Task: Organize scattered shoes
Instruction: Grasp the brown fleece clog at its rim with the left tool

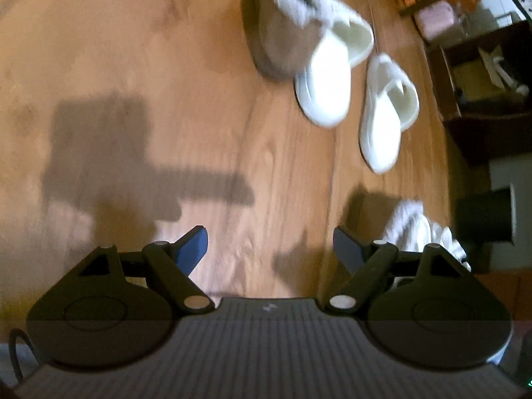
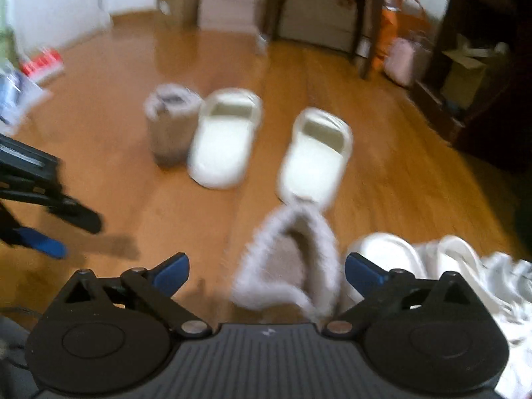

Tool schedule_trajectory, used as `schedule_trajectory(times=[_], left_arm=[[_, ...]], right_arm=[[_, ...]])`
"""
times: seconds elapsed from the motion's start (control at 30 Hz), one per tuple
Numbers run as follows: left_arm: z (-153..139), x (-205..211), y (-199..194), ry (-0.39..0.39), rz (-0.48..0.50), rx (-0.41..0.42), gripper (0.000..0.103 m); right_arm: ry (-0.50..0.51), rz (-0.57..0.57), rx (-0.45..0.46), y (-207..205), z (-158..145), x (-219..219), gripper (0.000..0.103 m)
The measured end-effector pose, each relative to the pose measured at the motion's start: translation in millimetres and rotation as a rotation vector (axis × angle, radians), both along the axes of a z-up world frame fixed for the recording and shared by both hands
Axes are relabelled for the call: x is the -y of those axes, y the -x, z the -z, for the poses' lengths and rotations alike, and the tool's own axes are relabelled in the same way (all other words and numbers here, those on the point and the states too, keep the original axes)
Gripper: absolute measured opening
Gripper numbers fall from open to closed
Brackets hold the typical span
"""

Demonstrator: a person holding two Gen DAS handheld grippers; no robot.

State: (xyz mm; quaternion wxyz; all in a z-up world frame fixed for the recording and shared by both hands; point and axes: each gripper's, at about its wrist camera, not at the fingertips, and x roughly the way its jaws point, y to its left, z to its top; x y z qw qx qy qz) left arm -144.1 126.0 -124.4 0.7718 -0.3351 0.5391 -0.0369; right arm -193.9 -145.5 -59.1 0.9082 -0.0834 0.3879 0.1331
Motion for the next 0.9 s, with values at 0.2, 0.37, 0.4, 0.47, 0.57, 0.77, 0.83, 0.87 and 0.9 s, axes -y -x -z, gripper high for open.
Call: schedule_trajectory(times=[0.2,0.37,0.4,0.47,0.57,0.77,0.83,0.87,0.9], left_arm=[[-33.9,-19.9,-27.1,-0.017,-0.153,0.155,0.082],[-46.5,-35.3,-64.9,-0.056,-0.192,0.182,0.082],[-47.0,-37.1,-75.2,-0.095,-0.198,0.181,0.082],[-42.7,-42.6,-97.1,-0.142,-0.213,0.188,0.081],[-25.6,-56.7,-127.1,-0.173,-0.257,0.16,0.073],[-11.4,-60.6,-155.7,-0.091,-0.244,0.205,0.066],[-9.0,-55.9,-162.0,-0.073,-0.231,0.226,0.066],[-7.9,-53.2,-164.4,-0.082,-0.229,0.224,0.066],[-6.1,-50.1,-168.0,-0.095,-0.227,0.223,0.066]], right_arm=[[-0.289,-0.098,-0.139,-4.6,10.8,-1.4,0.084],[-0.334,-0.17,-0.22,-36.8,2.4,-19.4,0.012],[-0.319,-0.193,-0.215,-56.7,-7.5,-31.3,0.012],[-0.293,-0.21,-0.201,-79.4,-19.3,-42.9,0.012],[-0.293,-0.21,-0.207,-112.1,-32.5,-56.6,0.024],[-0.309,-0.156,-0.226,-139.9,-40.8,-48.5,0.028],[-0.312,-0.145,-0.211,-136.8,-37.3,-43.1,0.036],[-0.324,-0.136,-0.218,-137.4,-34.2,-40.6,0.036],[-0.338,-0.126,-0.229,-138.5,-30.9,-38.0,0.036]])
